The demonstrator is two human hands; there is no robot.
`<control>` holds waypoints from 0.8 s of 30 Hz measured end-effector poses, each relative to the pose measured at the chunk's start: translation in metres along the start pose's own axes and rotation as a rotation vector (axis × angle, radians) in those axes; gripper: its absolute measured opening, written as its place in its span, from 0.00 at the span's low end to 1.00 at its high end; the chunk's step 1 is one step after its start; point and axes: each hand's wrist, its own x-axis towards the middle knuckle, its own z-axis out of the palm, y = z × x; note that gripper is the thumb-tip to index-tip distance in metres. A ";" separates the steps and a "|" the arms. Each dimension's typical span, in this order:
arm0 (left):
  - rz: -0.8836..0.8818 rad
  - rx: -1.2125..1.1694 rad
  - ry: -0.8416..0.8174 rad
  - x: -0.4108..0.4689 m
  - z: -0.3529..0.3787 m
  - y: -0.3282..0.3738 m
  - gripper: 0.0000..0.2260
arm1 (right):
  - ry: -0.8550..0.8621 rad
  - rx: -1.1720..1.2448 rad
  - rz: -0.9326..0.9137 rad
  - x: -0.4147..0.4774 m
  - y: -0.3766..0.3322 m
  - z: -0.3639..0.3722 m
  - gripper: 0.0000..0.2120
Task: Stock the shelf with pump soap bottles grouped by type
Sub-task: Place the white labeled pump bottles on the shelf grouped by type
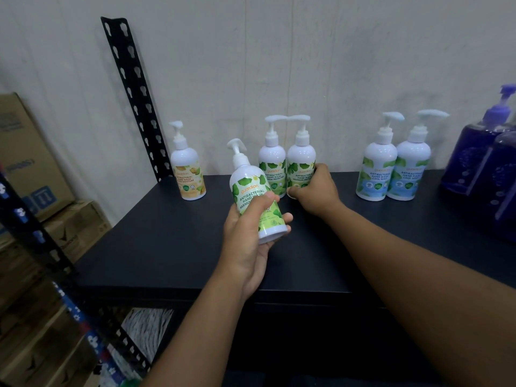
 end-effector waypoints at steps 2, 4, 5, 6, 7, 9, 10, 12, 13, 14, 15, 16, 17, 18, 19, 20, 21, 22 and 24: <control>0.002 -0.001 0.001 0.000 0.000 0.000 0.13 | -0.001 -0.003 -0.001 -0.001 0.000 -0.001 0.29; 0.003 -0.002 0.000 0.001 0.000 -0.001 0.13 | -0.003 -0.008 0.000 -0.002 -0.001 -0.001 0.30; 0.004 -0.001 -0.001 0.001 0.000 -0.001 0.13 | -0.005 -0.010 0.001 -0.002 -0.001 -0.002 0.30; 0.006 0.001 -0.002 0.001 0.000 -0.001 0.13 | -0.006 -0.010 0.002 -0.003 -0.002 -0.002 0.30; 0.008 0.000 -0.007 0.002 -0.001 -0.002 0.13 | -0.008 -0.009 0.003 -0.005 -0.003 -0.003 0.31; 0.020 0.002 -0.008 0.002 -0.002 -0.003 0.14 | -0.007 0.007 0.000 -0.010 -0.004 -0.006 0.33; 0.034 0.013 -0.004 0.001 -0.002 -0.004 0.14 | -0.006 0.011 -0.001 -0.014 -0.004 -0.008 0.34; 0.082 0.053 0.000 0.002 -0.002 -0.006 0.14 | -0.018 -0.023 -0.007 -0.025 -0.005 -0.013 0.34; 0.111 0.086 0.000 0.003 -0.003 -0.007 0.14 | -0.036 -0.062 -0.015 -0.032 -0.004 -0.016 0.34; 0.137 0.139 0.000 0.004 -0.004 -0.006 0.14 | -0.059 -0.113 -0.031 -0.040 -0.002 -0.020 0.33; 0.165 0.221 0.003 0.007 -0.006 -0.005 0.14 | -0.091 -0.178 -0.050 -0.047 -0.001 -0.023 0.33; 0.194 0.328 0.011 0.011 -0.008 -0.003 0.13 | -0.127 -0.250 -0.075 -0.055 0.001 -0.027 0.33; 0.225 0.446 0.024 0.015 -0.010 -0.002 0.13 | -0.163 -0.318 -0.100 -0.062 0.002 -0.030 0.32; 0.247 0.558 0.032 0.018 -0.011 0.001 0.14 | -0.196 -0.372 -0.124 -0.068 0.003 -0.033 0.31; 0.261 0.652 0.032 0.019 -0.012 0.003 0.17 | -0.229 -0.414 -0.144 -0.073 0.003 -0.035 0.30; 0.265 0.708 0.025 0.021 -0.013 0.004 0.18 | -0.256 -0.451 -0.163 -0.078 0.002 -0.037 0.27; 0.270 0.730 0.014 0.023 -0.015 0.003 0.18 | -0.278 -0.492 -0.181 -0.082 0.000 -0.038 0.25; 0.268 0.736 0.001 0.024 -0.016 0.002 0.18 | -0.292 -0.533 -0.197 -0.085 -0.002 -0.039 0.23; 0.258 0.775 -0.016 0.026 -0.019 0.000 0.19 | -0.303 -0.595 -0.220 -0.090 -0.004 -0.039 0.22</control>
